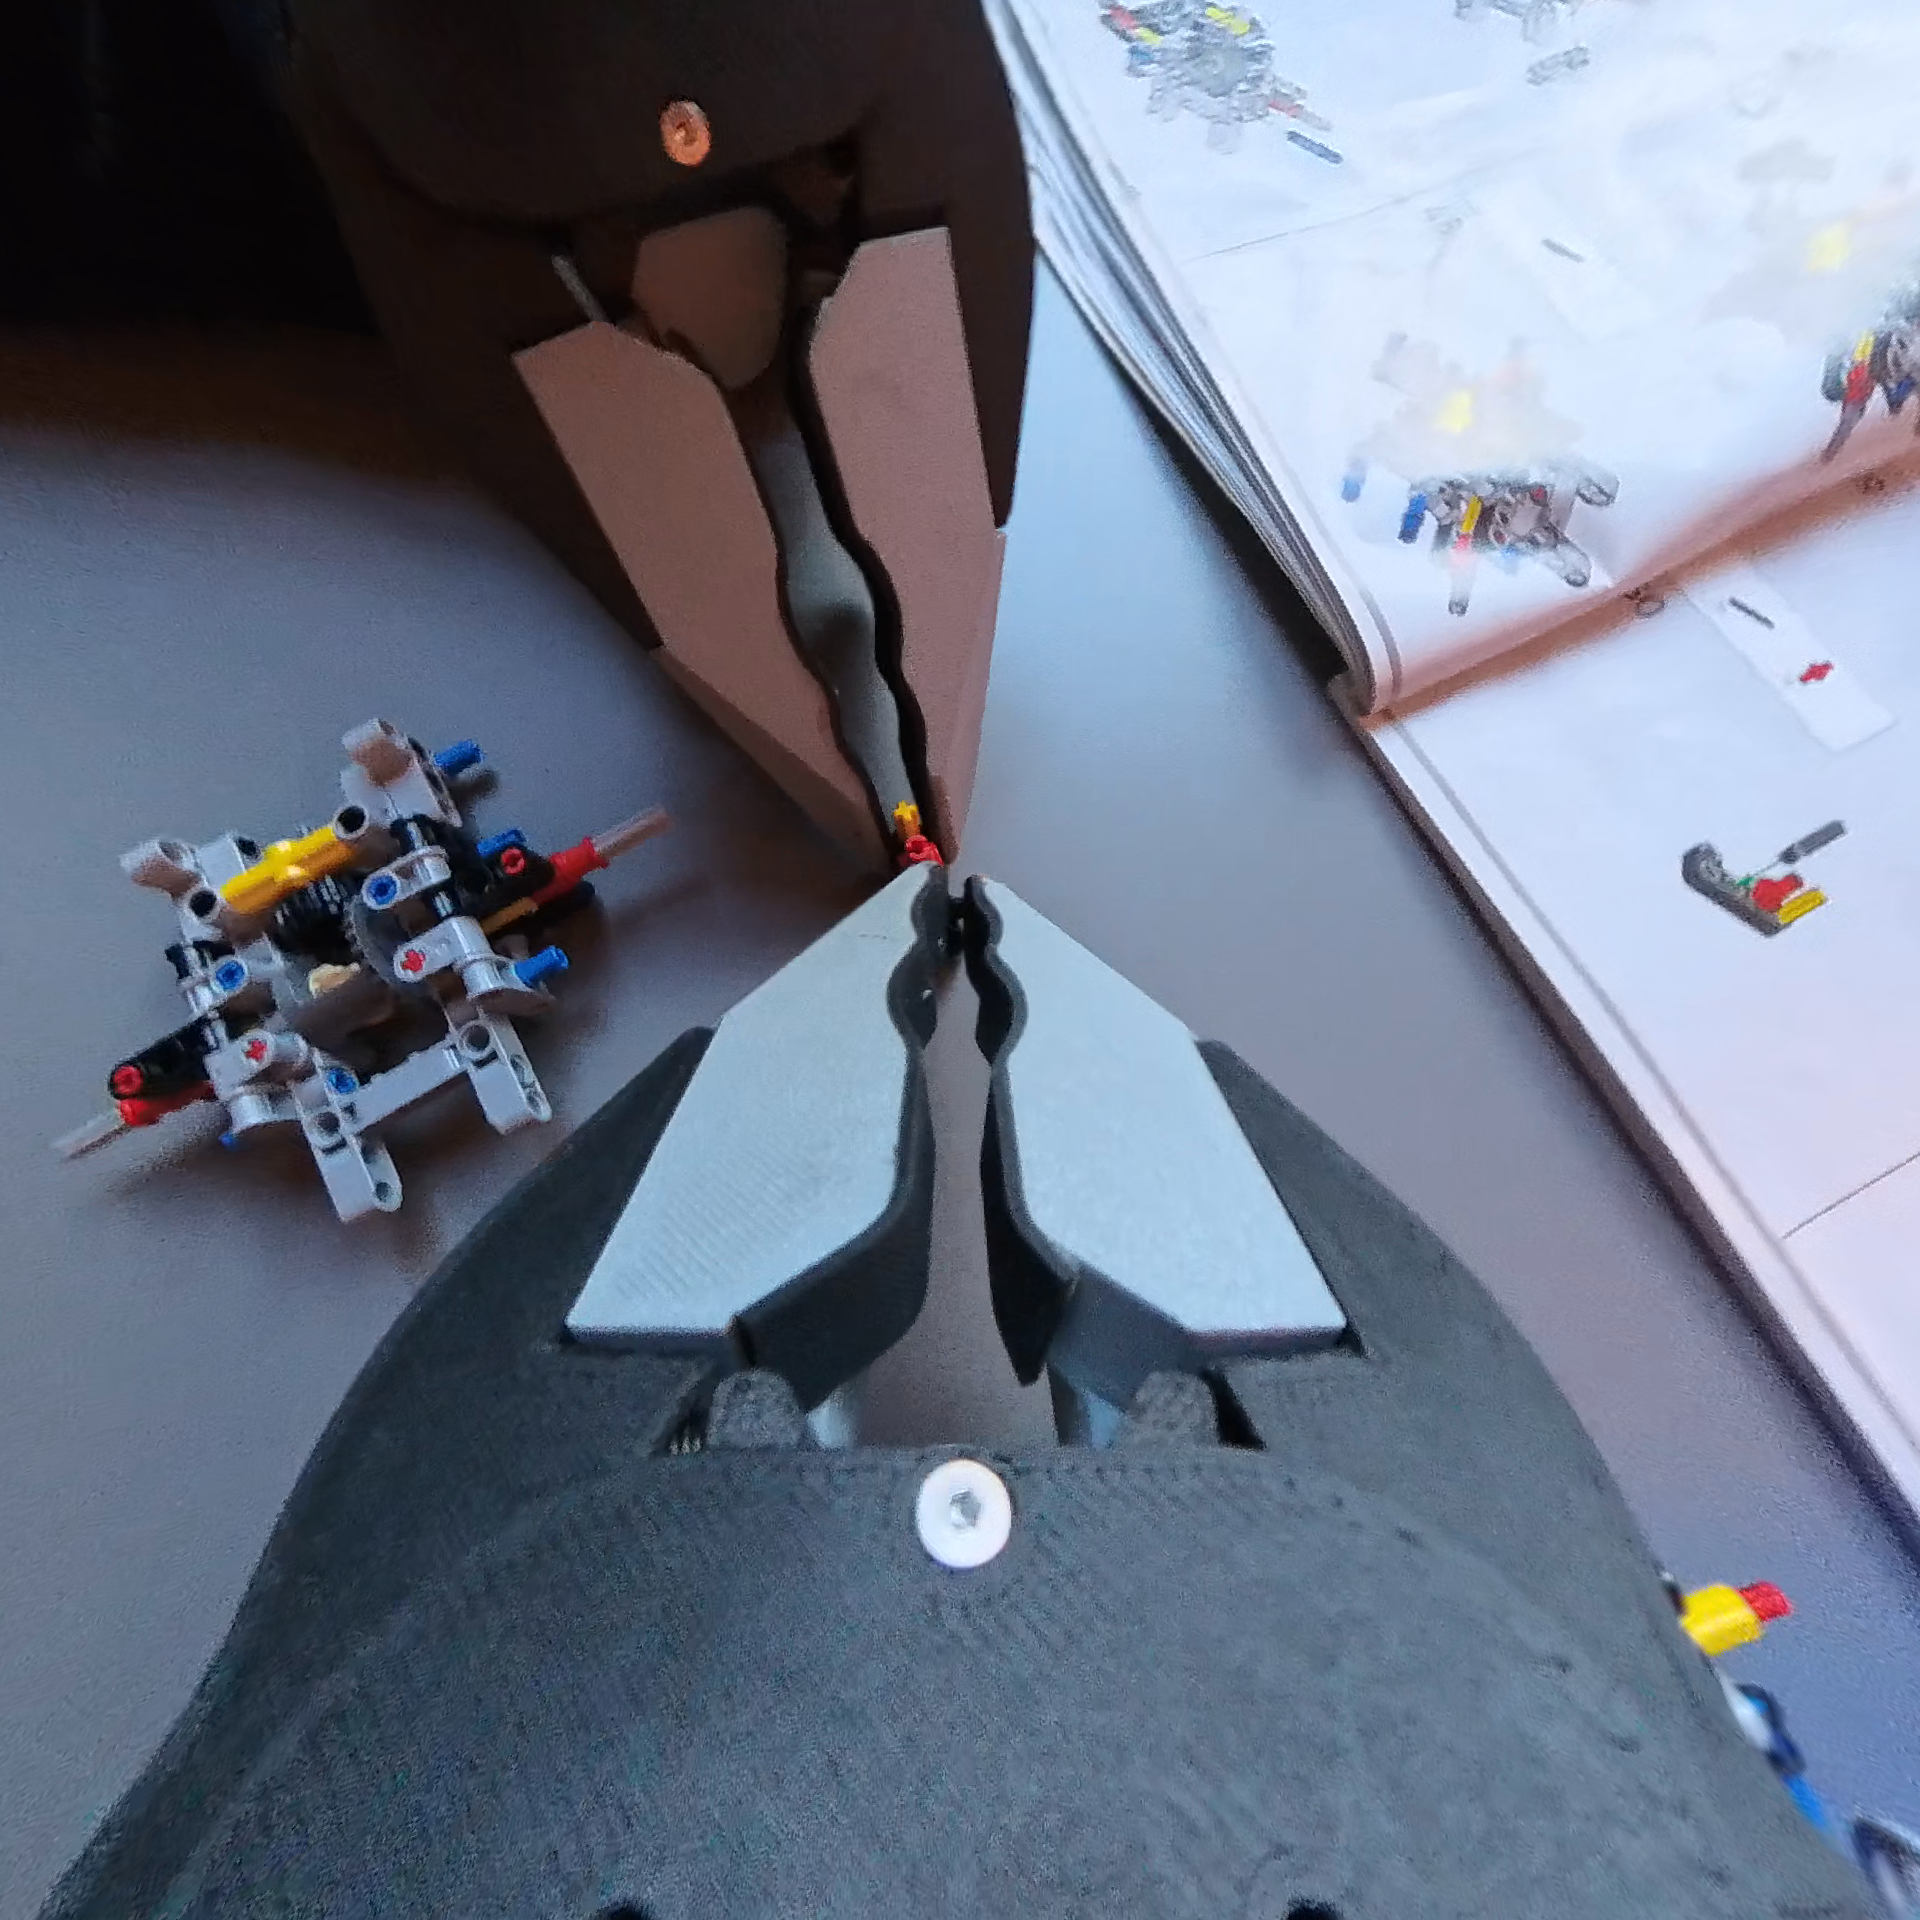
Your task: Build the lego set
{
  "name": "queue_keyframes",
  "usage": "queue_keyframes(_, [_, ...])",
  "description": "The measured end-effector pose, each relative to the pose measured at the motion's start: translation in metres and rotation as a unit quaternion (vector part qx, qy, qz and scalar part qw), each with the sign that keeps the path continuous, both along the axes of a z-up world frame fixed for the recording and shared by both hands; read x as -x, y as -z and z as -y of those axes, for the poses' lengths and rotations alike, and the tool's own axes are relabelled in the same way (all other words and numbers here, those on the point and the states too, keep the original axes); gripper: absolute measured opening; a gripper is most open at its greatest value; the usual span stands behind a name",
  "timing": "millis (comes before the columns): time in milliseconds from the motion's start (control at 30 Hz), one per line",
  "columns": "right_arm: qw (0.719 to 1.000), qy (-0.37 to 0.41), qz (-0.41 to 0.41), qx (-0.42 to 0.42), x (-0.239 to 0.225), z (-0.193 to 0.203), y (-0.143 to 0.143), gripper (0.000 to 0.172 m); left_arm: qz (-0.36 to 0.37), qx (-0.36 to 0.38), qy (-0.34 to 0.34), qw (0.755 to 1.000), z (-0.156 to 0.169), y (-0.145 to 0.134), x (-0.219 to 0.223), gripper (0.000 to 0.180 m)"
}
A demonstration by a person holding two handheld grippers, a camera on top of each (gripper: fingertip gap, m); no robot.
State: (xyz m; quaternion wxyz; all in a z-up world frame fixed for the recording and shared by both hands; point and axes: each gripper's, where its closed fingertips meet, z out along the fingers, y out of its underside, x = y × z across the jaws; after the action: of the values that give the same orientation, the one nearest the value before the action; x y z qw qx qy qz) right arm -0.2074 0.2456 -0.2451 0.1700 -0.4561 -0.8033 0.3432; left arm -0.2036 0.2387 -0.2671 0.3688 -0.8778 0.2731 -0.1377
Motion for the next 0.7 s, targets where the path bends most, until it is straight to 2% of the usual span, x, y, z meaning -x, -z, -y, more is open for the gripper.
queue_keyframes(100, [0.996,0.052,0.001,0.066,0.002,-0.007,-0.008,0.000,0.009,0.005,0.001,1.000,0.002,-0.001,-0.001,0.008])
queue_keyframes(200, [0.984,0.093,-0.013,0.150,0.003,-0.012,-0.023,0.000,0.015,0.008,-0.006,1.000,0.002,-0.002,-0.001,0.025])
queue_keyframes(433, [0.961,0.117,-0.023,0.248,-0.003,-0.010,-0.033,0.000,0.008,0.010,-0.020,1.000,0.007,-0.004,0.004,0.036])
queue_keyframes(533, [0.956,0.119,-0.026,0.266,-0.004,-0.008,-0.036,0.000,0.019,-0.015,-0.027,0.999,0.006,-0.017,0.004,0.032])
queue_keyframes(633, [0.946,0.120,-0.032,0.300,-0.003,-0.004,-0.042,0.000,0.064,-0.056,-0.028,0.996,0.000,-0.039,-0.006,0.021])
queue_keyframes(700, [0.940,0.114,-0.034,0.320,-0.001,0.002,-0.045,0.000,0.069,-0.076,-0.035,0.994,-0.003,-0.048,-0.007,0.017])
